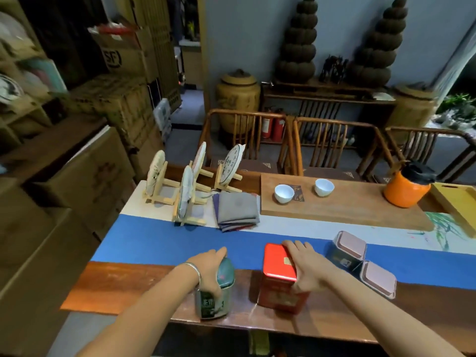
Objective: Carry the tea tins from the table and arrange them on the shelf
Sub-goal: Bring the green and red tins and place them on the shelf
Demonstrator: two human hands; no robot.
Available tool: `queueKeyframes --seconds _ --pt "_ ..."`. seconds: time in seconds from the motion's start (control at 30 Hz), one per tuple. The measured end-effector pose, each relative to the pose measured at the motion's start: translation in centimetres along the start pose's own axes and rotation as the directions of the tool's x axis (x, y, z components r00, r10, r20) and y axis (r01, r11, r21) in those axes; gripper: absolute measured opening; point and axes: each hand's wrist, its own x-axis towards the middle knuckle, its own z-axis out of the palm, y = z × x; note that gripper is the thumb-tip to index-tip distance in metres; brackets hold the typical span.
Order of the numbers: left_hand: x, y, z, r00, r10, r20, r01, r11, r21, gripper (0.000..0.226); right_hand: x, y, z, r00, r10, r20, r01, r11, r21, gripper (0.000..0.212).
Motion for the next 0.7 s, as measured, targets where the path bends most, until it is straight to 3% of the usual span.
queueKeyframes --seconds 0.17,0.43,0.7 --pt "-4.6 -3.9 -3.0 0.997 -0.059 -0.055 0.055 0.996 -0.077 0.069 3.0 -5.7 -2.6 0.983 -0.166 0.078 0.171 0.983 -0.069 0.110" --pt "-16.9 -13.8 -5.0 0.947 -0.246 -0.206 0.227 0.967 -0.111 0.076 7.9 -21.4 -7.8 0.905 -0.422 0.052 0.425 0.901 -0.086 0.110" --pt "-39.4 -25.8 -3.3 0.777 -0.555 -0.296 0.471 0.826 -0.310 0.074 7.1 -45.6 -11.1 0.763 -0.643 0.064 0.638 0.734 -0.234 0.119"
